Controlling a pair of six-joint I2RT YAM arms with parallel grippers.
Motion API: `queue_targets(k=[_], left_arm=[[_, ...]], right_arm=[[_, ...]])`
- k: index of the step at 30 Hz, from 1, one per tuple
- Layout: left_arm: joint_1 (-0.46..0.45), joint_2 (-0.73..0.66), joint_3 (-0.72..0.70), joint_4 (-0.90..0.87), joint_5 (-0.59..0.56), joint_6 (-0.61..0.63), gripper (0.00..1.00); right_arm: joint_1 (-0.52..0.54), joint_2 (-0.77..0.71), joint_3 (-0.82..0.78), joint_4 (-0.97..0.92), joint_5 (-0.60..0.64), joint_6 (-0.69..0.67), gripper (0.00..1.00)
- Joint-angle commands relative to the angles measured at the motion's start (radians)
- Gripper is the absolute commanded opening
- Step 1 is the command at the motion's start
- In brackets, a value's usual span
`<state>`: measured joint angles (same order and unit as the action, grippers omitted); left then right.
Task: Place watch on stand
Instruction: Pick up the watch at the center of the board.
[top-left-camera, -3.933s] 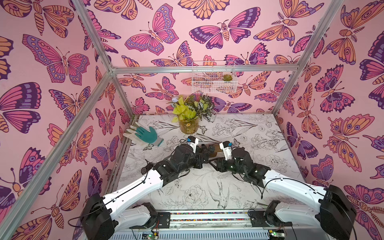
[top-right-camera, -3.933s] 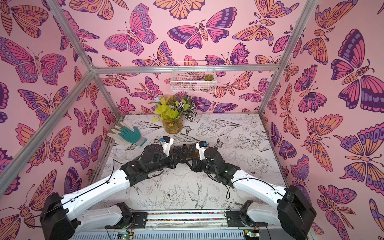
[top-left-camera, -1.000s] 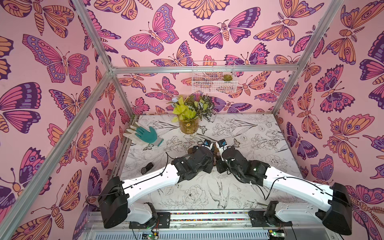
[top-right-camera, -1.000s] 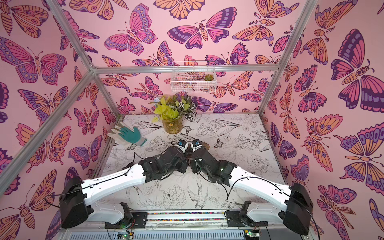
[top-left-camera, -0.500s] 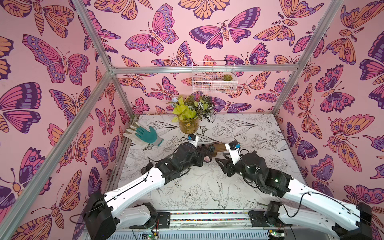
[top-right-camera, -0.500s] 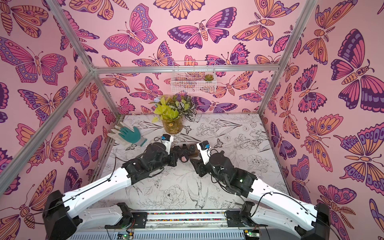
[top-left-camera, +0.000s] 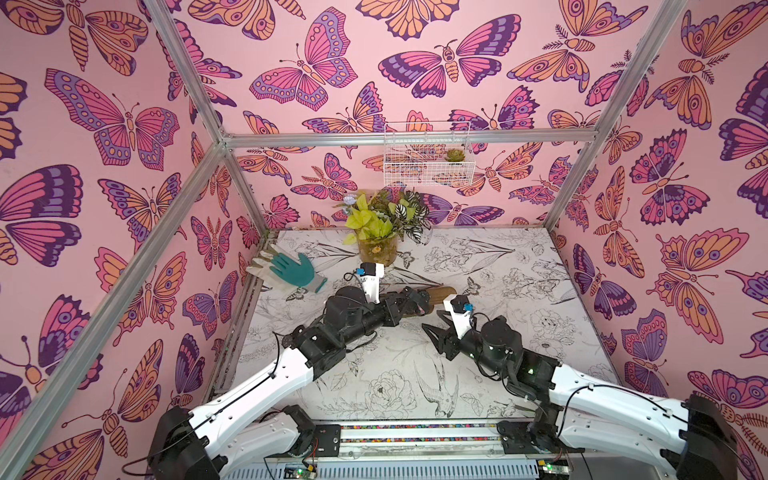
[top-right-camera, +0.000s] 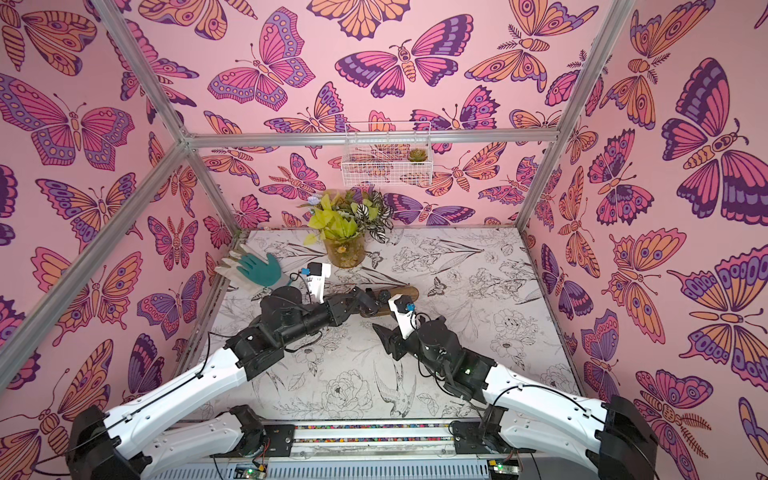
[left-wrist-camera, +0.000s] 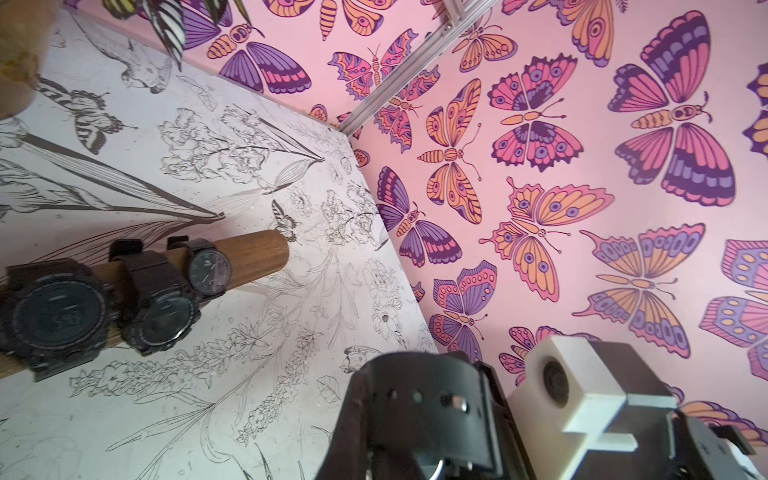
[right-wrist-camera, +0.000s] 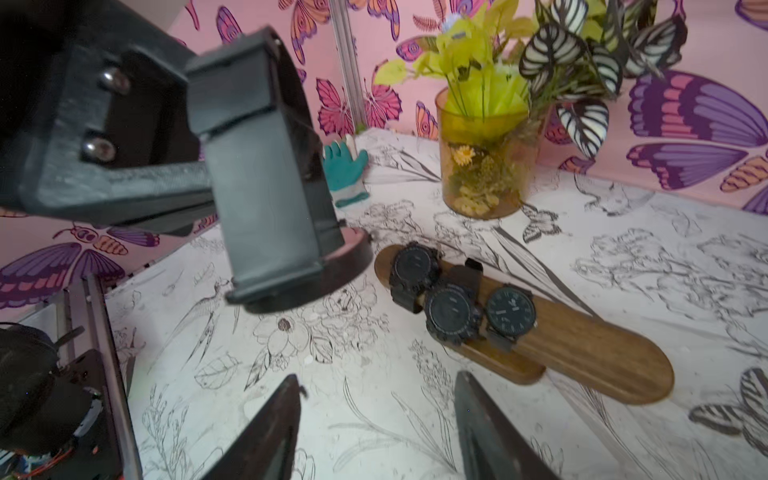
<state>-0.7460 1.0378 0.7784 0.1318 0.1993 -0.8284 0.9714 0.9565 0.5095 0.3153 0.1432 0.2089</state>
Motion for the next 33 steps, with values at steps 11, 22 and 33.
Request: queue_targets(k=[11,22,33], left_arm=[[-0.032,0.005,-0.027,0.049,0.056,0.003,0.0],[-0.042,0.016,-0.033,0.039,0.055,0.003,0.0],[-0.047,0.029,-0.028,0.042,0.055,-0.021,0.0]], right_arm=[[0.006,-0.021,0.01,0.204,-0.071,-0.126,0.4],[0.007,-0.001,0.022,0.205,-0.089,-0.129,0.43],[0.023,0.008,0.024,0.224,-0.061,-0.171,0.44]])
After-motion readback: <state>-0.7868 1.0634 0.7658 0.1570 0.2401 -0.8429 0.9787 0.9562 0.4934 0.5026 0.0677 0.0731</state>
